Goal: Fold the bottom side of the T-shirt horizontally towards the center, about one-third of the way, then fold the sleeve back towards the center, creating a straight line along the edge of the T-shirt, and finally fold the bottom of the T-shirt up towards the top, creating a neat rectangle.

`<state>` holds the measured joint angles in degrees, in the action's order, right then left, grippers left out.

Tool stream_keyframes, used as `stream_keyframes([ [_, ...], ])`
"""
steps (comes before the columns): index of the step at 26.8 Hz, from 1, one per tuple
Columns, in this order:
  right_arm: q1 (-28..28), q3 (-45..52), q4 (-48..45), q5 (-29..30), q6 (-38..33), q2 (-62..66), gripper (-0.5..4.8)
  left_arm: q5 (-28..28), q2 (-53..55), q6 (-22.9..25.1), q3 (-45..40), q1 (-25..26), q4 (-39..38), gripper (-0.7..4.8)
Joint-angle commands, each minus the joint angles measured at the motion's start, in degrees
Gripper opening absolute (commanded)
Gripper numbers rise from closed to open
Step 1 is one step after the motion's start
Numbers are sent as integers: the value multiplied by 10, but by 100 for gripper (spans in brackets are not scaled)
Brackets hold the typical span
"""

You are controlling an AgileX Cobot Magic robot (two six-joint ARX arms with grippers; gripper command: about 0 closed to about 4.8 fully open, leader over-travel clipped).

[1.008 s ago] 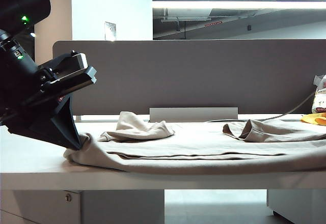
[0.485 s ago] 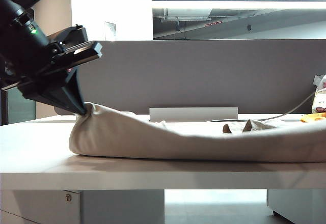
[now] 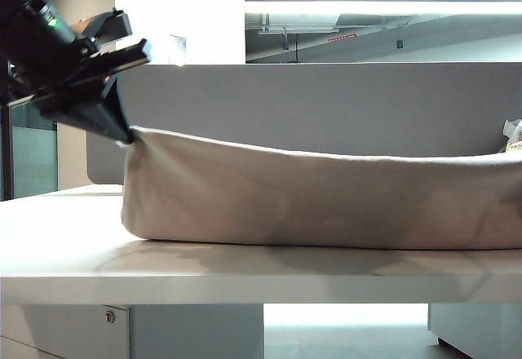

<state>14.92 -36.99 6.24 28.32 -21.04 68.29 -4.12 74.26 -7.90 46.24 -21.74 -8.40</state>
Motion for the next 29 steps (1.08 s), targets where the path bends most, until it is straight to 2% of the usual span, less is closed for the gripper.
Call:
stream_keyframes([
  [1,1,-12,-9,7,-4,16,-2,0,17,12,30,0,-2,-6],
  [8,0,-58,-10,13,-4,63,-2,0,77,20,66,0,11,-6],
  [13,-43,-125,-9,0,0,123,-2,-15,117,27,111,32,10,-6],
  [19,-69,-198,-8,-11,0,198,-2,-21,176,55,195,38,-18,-6],
  [25,-61,-269,-3,-17,3,229,-2,-11,210,86,254,54,-31,-6],
  [29,-57,-314,10,-16,3,258,-2,-14,238,87,294,71,-46,-6],
])
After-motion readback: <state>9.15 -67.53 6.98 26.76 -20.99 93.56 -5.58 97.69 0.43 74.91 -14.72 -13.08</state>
